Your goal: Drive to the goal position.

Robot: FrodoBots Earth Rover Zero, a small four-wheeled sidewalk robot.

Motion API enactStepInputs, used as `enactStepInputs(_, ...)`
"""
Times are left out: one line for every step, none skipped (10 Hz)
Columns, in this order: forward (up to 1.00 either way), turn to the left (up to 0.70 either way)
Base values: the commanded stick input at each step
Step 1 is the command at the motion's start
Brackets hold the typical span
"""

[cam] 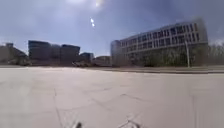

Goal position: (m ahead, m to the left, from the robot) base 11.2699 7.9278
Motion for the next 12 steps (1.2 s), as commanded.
enactStepInputs(0.85, 0.04)
enactStepInputs(0.85, 0.04)
enactStepInputs(0.85, 0.04)
enactStepInputs(0.85, 0.04)
enactStepInputs(0.85, 0.04)
enactStepInputs(0.85, 0.04)
enactStepInputs(0.85, 0.04)
enactStepInputs(0.85, 0.04)
enactStepInputs(0.85, 0.04)
enactStepInputs(0.85, 0.04)
enactStepInputs(0.85, 0.04)
enactStepInputs(0.85, 0.04)
